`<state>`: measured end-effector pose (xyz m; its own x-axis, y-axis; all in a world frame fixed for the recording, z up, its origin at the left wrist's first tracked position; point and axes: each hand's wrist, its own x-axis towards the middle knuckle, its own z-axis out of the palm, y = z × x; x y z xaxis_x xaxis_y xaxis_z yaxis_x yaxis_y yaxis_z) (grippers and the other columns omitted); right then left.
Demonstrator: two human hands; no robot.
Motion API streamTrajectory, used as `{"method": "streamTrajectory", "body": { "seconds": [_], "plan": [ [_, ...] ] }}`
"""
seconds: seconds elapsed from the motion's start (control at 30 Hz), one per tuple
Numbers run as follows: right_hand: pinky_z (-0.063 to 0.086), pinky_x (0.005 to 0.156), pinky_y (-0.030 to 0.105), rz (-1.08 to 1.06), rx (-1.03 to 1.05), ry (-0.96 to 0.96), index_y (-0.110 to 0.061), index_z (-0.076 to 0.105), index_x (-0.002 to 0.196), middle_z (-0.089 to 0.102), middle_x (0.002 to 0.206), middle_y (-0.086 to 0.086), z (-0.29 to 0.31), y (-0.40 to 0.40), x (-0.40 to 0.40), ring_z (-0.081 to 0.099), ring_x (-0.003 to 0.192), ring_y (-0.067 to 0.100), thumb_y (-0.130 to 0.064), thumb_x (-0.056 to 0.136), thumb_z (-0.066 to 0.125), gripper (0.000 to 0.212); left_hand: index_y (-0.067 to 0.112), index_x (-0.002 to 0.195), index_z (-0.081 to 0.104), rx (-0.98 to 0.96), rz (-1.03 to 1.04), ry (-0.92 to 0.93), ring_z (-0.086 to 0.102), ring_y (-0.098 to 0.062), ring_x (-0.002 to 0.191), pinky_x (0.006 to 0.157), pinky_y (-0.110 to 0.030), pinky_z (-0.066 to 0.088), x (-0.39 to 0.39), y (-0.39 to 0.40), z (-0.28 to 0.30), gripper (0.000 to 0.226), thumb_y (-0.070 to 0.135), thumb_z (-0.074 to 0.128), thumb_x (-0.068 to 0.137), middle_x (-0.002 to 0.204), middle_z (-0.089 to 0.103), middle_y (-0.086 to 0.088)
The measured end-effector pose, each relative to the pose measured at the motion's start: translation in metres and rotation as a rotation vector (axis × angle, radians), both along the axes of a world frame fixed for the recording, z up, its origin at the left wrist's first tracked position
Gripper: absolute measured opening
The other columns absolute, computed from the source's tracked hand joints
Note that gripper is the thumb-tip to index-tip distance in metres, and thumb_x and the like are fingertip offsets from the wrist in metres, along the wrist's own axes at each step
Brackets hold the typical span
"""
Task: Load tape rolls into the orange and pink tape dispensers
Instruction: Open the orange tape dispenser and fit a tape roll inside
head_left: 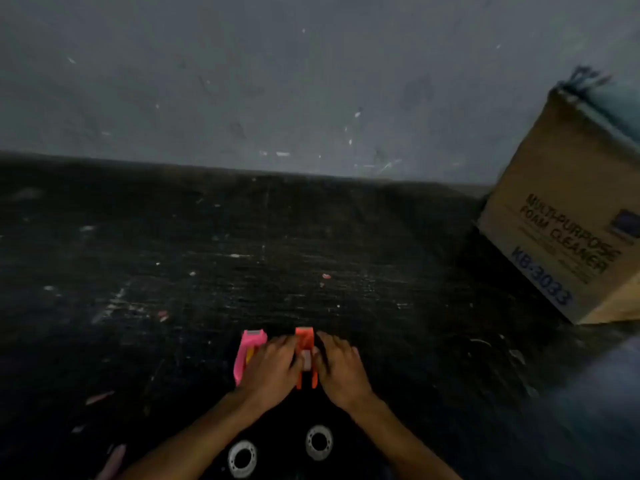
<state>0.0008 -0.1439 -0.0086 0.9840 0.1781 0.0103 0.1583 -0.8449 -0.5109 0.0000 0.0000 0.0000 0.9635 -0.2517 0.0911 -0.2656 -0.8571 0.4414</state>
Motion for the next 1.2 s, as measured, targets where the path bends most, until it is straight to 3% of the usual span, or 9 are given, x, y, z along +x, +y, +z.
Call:
{"method": "streamTrajectory", "body": {
  "seconds": [0.1, 0.2, 0.37, 0.53, 0.73, 0.87, 1.0, 1.1, 1.2],
  "plan": [
    [0.054, 0.08, 0.041, -0.099, 0.235, 0.124, -0.015, 0.064, 0.098, 0.071, 0.101, 0.014, -0.01, 0.005, 0.002, 0.067, 0.092, 0.029, -0.026, 0.096, 0.043, 0.023, 0.016, 0.104, 0.064, -0.008, 0.138, 0.07, 0.063, -0.026, 0.102, 0.084, -0.039, 0.048, 0.008, -0.012, -0.011, 0.029, 0.03, 0.041, 0.094, 0.11, 0.071, -0.009],
    [0.053, 0.069, 0.042, -0.176, 0.381, 0.197, -0.017, 0.062, 0.068, 0.069, 0.073, 0.008, -0.017, 0.006, 0.004, 0.062, 0.068, 0.017, -0.015, 0.094, 0.05, 0.028, 0.008, 0.089, 0.068, -0.139, 0.256, 0.212, 0.066, -0.03, 0.093, 0.078, -0.039, 0.05, 0.013, -0.021, -0.015, 0.035, 0.033, 0.044, 0.094, 0.098, 0.074, -0.015],
    [0.054, 0.073, 0.036, -0.29, 0.726, 0.286, -0.005, 0.068, 0.094, 0.073, 0.091, 0.014, -0.015, 0.004, 0.009, 0.067, 0.08, 0.022, 0.001, 0.088, 0.057, 0.014, 0.016, 0.085, 0.059, -0.466, 0.373, 0.213, 0.066, -0.022, 0.079, 0.064, -0.031, 0.045, 0.011, -0.021, -0.02, 0.017, 0.032, 0.056, 0.09, 0.082, 0.07, -0.005],
    [0.054, 0.057, 0.017, -0.242, 0.963, 0.373, -0.021, 0.064, 0.086, 0.07, 0.072, -0.003, 0.005, 0.0, 0.014, 0.066, 0.062, 0.003, -0.002, 0.085, 0.065, 0.018, 0.013, 0.093, 0.054, -0.776, 0.396, 0.277, 0.064, -0.024, 0.083, 0.075, -0.044, 0.052, 0.009, -0.012, -0.007, 0.014, 0.019, 0.064, 0.086, 0.087, 0.068, -0.008],
    [0.056, 0.054, 0.021, -0.361, 0.992, 0.229, -0.015, 0.066, 0.086, 0.076, 0.071, -0.001, 0.001, 0.004, 0.019, 0.069, 0.063, 0.01, -0.001, 0.082, 0.068, 0.014, 0.018, 0.09, 0.056, -0.984, 0.55, 0.173, 0.065, -0.027, 0.079, 0.079, -0.042, 0.051, 0.01, 0.019, 0.02, 0.016, 0.011, 0.068, 0.083, 0.087, 0.07, -0.014],
    [0.059, 0.06, 0.022, -0.383, 0.527, 0.213, -0.016, 0.067, 0.083, 0.078, 0.087, 0.008, -0.024, 0.008, 0.013, 0.07, 0.067, 0.011, -0.014, 0.077, 0.075, 0.01, 0.012, 0.107, 0.061, -1.135, 0.571, 0.293, 0.065, -0.029, 0.093, 0.088, -0.047, 0.05, -0.002, 0.048, 0.03, 0.027, 0.02, 0.068, 0.083, 0.101, 0.07, -0.015],
    [0.058, 0.072, 0.037, -0.312, 0.288, 0.217, -0.01, 0.065, 0.091, 0.069, 0.097, 0.013, -0.023, 0.017, 0.003, 0.07, 0.085, 0.028, -0.029, 0.079, 0.07, 0.023, 0.026, 0.104, 0.064, -1.241, 0.47, 0.435, 0.068, -0.018, 0.085, 0.076, -0.036, 0.052, -0.029, 0.048, 0.031, 0.02, 0.024, 0.066, 0.084, 0.092, 0.075, 0.0],
    [0.056, 0.08, 0.039, -0.257, 0.312, 0.119, -0.009, 0.067, 0.09, 0.07, 0.095, 0.013, -0.005, 0.015, -0.01, 0.068, 0.091, 0.027, -0.022, 0.084, 0.066, 0.015, 0.033, 0.1, 0.063, -1.268, 0.411, 0.528, 0.07, -0.014, 0.084, 0.066, -0.03, 0.054, -0.047, 0.045, 0.028, 0.019, 0.022, 0.065, 0.085, 0.088, 0.076, 0.007],
    [0.054, 0.083, 0.031, -0.075, 0.604, 0.188, -0.005, 0.068, 0.098, 0.073, 0.093, 0.013, 0.02, 0.013, -0.041, 0.068, 0.086, 0.018, -0.004, 0.082, 0.068, 0.016, 0.033, 0.103, 0.063, -1.25, 0.348, 0.57, 0.071, -0.009, 0.079, 0.061, -0.025, 0.055, -0.063, 0.039, 0.025, 0.023, 0.018, 0.064, 0.086, 0.085, 0.077, 0.007]
  ]
}}
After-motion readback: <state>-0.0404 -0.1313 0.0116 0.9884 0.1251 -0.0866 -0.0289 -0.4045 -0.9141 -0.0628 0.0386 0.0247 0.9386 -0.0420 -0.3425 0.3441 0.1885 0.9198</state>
